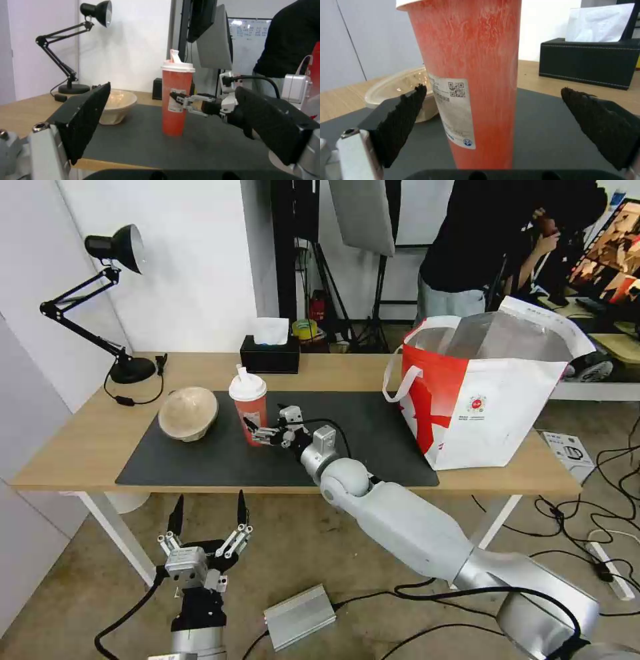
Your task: Pick up the trash from the table and place it into the takeout bag.
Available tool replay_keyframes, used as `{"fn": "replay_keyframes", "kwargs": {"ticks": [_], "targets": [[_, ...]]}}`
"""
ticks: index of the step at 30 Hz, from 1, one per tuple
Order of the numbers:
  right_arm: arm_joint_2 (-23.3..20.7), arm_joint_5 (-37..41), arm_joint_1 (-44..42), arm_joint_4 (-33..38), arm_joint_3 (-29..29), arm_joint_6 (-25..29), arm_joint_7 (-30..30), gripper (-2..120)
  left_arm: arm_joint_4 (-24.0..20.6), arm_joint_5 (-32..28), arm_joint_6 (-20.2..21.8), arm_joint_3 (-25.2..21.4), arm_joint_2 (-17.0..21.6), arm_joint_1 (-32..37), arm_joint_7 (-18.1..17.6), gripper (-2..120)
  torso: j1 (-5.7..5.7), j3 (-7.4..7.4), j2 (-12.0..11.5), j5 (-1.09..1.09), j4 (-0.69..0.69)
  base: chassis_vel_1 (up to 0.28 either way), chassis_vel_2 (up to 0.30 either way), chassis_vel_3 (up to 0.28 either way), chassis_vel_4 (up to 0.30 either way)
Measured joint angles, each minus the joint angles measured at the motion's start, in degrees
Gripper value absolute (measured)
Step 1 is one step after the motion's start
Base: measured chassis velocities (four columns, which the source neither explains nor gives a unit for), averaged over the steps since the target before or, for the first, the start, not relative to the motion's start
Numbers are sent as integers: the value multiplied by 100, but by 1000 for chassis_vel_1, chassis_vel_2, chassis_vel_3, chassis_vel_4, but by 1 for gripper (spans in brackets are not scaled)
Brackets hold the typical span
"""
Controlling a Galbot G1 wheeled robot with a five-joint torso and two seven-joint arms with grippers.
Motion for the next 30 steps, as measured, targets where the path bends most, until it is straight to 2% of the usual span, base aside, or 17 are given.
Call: {"fn": "replay_keyframes", "kwargs": {"ticks": [30], "targets": [[510,16,233,-645,-107,24,-264,100,-27,42,-137,63,-1,114,-29,100,0,0,0,0,0,0,0,0,0]]}}
